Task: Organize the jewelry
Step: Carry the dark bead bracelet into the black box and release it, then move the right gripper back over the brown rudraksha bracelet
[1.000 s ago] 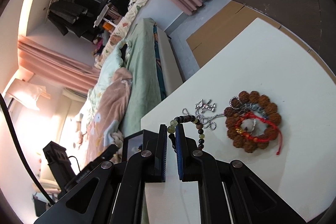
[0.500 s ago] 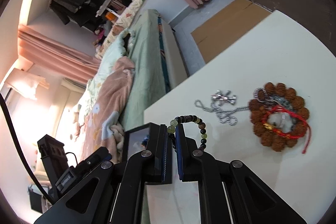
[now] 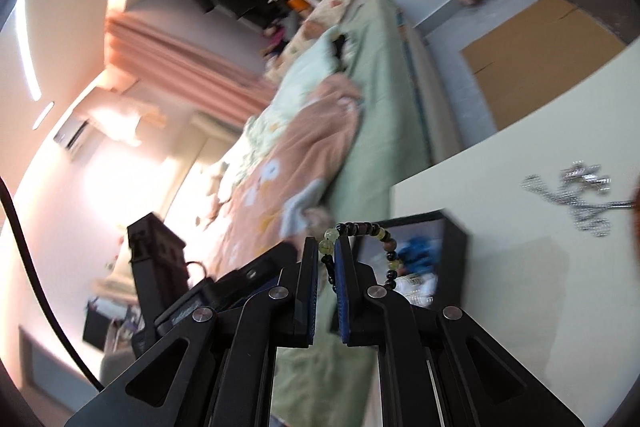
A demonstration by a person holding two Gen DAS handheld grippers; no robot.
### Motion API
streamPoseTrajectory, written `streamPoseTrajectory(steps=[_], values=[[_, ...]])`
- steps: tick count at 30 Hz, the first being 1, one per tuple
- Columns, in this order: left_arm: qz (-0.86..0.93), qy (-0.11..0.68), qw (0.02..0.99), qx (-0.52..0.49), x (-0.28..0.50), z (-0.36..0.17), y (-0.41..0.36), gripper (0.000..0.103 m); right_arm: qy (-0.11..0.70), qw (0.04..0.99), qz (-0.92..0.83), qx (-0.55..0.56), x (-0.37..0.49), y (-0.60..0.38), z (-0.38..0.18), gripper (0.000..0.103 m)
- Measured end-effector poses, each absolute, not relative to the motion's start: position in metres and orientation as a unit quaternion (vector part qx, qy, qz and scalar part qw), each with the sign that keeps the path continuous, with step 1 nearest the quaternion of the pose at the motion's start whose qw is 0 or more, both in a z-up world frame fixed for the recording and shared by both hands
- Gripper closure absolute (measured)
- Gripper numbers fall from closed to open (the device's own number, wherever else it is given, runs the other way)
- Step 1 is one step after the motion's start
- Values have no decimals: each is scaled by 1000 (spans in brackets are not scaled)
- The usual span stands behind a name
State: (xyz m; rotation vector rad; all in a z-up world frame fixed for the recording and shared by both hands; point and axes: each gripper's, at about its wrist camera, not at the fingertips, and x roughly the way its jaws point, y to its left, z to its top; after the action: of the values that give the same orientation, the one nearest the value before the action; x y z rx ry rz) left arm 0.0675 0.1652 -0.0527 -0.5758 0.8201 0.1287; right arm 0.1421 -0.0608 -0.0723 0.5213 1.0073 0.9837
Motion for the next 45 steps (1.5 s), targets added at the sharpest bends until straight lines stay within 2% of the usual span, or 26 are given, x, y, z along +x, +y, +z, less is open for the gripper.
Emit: streamPoseTrajectory(steps=[1,2,4,9,21,35,45], values=[[65,391,875,-279,66,-52,168,0,465,724,452,233,142,-55,-75,69],[67,390,874,-281,65,-52,170,0,469,722,452,231,141,-54,-78,45],[69,388,874,-284,63,-52,173,0,468,729,441,235,141,-56,-82,31],[68,383,876,-284,60,-50,172,0,473,737,411,253,147,-78,-86,31],[39,359,899,-247,62,-36,136,0,425,807,320,257,146,-168,-55,31],[4,351,909,-224,75,-31,79,0,446,827,244,240,149,-233,-53,31],[2,348,912,-219,84,-33,39,0,489,830,169,209,158,-266,-73,31]])
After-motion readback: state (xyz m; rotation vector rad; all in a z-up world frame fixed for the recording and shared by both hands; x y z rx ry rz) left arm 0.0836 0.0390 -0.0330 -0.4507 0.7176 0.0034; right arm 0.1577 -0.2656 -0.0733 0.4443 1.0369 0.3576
